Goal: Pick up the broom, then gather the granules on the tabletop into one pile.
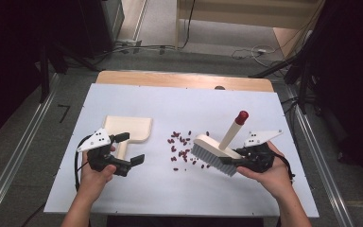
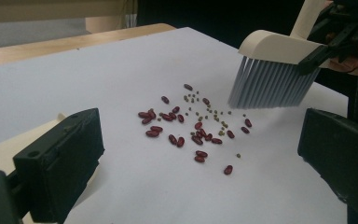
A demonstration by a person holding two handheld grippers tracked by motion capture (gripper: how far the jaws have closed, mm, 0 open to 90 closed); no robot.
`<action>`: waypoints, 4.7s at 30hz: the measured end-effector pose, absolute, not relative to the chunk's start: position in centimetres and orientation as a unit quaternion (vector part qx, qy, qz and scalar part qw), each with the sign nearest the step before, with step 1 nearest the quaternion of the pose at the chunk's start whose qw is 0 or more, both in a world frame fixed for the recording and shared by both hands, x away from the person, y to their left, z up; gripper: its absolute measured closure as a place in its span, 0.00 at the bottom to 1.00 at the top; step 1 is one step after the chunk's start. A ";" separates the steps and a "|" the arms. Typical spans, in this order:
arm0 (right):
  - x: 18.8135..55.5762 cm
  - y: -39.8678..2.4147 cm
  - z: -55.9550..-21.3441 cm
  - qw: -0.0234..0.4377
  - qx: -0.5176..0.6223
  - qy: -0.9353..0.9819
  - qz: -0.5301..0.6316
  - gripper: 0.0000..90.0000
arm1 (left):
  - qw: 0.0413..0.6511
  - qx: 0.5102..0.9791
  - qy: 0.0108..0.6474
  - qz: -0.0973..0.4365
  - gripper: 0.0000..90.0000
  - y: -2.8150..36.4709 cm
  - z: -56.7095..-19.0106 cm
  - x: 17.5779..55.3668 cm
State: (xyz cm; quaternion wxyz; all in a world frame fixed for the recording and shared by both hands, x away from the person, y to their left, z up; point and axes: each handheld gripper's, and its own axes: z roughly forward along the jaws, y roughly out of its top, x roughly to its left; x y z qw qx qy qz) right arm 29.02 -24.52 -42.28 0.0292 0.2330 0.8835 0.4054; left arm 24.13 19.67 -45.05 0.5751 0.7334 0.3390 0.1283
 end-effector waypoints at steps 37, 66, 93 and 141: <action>31.7 -16.3 -45.8 -0.042 0.226 0.902 0.365 0.73 | 0.575 0.724 0.357 0.131 0.01 21.2 -45.4 24.0; 33.6 -18.8 -44.4 -0.020 0.284 0.878 0.384 0.73 | 0.571 0.721 0.366 0.144 0.00 21.3 -46.1 23.5; 35.8 -13.6 -46.2 -0.037 0.353 0.857 0.374 0.73 | 0.553 0.722 0.385 0.159 0.00 21.5 -48.4 22.1; 33.3 -21.4 -44.1 -0.084 0.229 0.901 0.359 0.73 | 0.549 0.723 0.389 0.158 0.00 21.5 -48.4 22.2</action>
